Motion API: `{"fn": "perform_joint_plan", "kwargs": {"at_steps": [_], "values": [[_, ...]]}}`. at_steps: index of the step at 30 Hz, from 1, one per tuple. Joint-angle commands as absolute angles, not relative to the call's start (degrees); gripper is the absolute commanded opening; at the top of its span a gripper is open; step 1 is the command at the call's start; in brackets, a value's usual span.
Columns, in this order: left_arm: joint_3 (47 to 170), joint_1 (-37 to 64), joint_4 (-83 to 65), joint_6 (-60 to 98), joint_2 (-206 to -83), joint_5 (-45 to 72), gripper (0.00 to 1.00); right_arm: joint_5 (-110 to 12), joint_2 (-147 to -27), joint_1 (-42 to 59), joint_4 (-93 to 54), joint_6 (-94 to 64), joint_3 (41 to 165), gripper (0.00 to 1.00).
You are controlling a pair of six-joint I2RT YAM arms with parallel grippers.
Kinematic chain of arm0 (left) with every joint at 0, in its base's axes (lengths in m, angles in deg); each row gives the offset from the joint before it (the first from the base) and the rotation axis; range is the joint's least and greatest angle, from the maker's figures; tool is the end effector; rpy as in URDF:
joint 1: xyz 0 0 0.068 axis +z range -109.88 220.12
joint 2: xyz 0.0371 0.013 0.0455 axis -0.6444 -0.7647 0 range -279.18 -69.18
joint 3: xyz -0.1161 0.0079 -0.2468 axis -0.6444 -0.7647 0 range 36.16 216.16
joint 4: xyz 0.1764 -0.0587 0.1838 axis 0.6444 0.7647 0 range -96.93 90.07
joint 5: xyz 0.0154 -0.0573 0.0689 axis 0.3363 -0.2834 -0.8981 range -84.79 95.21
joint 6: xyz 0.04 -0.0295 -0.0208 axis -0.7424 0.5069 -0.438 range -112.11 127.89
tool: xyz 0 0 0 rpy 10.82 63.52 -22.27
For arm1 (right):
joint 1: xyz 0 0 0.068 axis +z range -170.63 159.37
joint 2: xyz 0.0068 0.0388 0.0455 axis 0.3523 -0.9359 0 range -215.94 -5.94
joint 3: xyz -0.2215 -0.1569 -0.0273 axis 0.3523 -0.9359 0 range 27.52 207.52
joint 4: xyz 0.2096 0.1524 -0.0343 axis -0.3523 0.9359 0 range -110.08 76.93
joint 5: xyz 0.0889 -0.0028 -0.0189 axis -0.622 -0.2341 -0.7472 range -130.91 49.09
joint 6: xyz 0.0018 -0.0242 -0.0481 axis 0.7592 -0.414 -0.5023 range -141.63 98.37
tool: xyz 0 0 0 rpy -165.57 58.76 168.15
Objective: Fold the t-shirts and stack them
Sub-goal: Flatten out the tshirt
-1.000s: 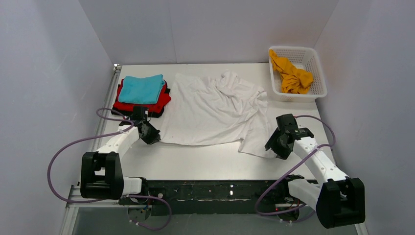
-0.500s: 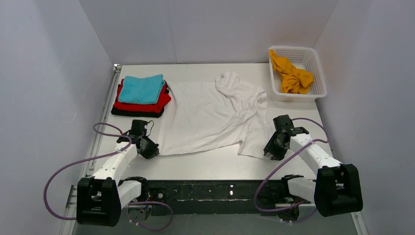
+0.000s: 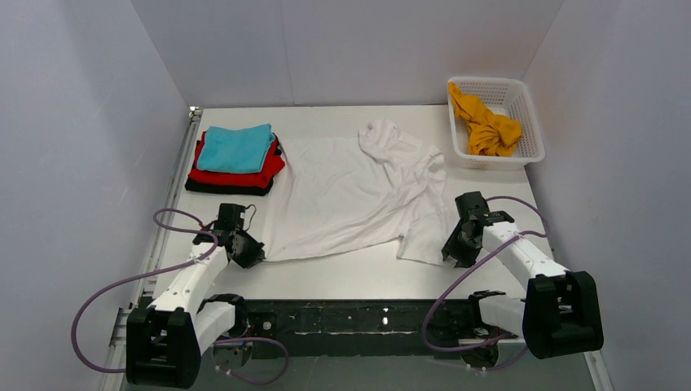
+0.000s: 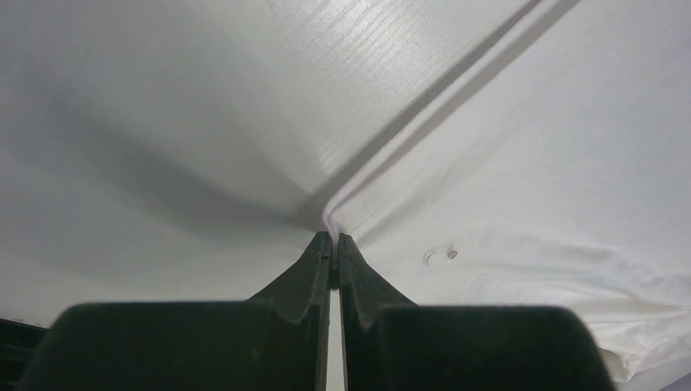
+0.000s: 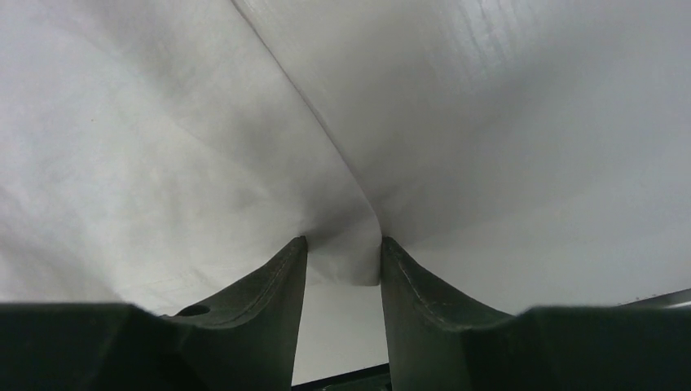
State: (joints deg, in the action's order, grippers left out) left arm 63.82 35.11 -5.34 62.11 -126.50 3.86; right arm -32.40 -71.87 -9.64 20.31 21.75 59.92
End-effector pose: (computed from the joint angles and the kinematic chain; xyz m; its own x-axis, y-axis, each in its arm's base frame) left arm 0.2129 -0.0179 0.2098 -0.3567 -0.7829 -0.5097 -0.3799 0.6200 -0.6864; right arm 0.1777 0.0291 0.1644 -0.7874 0.5390 -0.2991 0.5400 0.8372 0.0870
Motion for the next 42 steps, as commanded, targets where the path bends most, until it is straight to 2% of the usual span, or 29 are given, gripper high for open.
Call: {"fn": "perform_joint_plan", "kwargs": {"at_steps": [1, 2, 3, 5, 6, 11, 16, 23, 33, 39, 42], "values": [[63.3, 34.9, 2.0, 62.2, -126.5, 2.6, 0.0, -37.0, -74.5, -9.8, 16.5, 21.1, 59.0, 0.4], [63.3, 34.8, 2.0, 62.3, -126.5, 2.6, 0.0, -37.6, -74.4, -9.8, 16.4, 21.0, 59.0, 0.3], [63.4, 34.8, 2.1, 62.5, -126.2, 2.6, 0.0, -38.0, -74.0, -9.7, 16.5, 21.0, 59.1, 0.25], [63.6, 34.7, 2.6, 62.6, -125.3, 2.5, 0.0, -36.6, -70.6, -9.8, 18.2, 21.2, 59.9, 0.04], [64.1, 34.6, 3.2, 62.6, -124.6, 2.5, 0.0, -35.4, -68.7, -9.8, 19.8, 21.2, 60.8, 0.01], [66.4, 33.7, 7.0, 63.2, -118.3, 1.5, 0.0, -29.2, -57.2, -9.9, 30.8, 20.8, 68.9, 0.01], [66.4, 32.9, 12.8, 64.6, -111.6, 2.4, 0.0, -26.3, -51.0, -9.8, 50.1, 23.0, 76.5, 0.01], [63.8, 32.6, 26.2, 66.6, -101.1, 1.0, 0.0, -34.9, -41.0, -9.7, 66.5, 28.8, 78.1, 0.01], [60.9, 32.5, 35.9, 68.9, -91.5, 3.8, 0.0, -38.3, -40.5, -9.7, 68.9, 28.9, 79.5, 0.01], [63.0, 32.5, 34.0, 67.6, -93.2, 3.3, 0.0, -37.7, -42.1, -9.7, 63.9, 25.9, 78.6, 0.01], [64.5, 32.5, 27.7, 66.5, -96.2, 4.6, 0.0, -38.7, -41.6, -9.7, 54.3, 24.6, 79.6, 0.01]]}}
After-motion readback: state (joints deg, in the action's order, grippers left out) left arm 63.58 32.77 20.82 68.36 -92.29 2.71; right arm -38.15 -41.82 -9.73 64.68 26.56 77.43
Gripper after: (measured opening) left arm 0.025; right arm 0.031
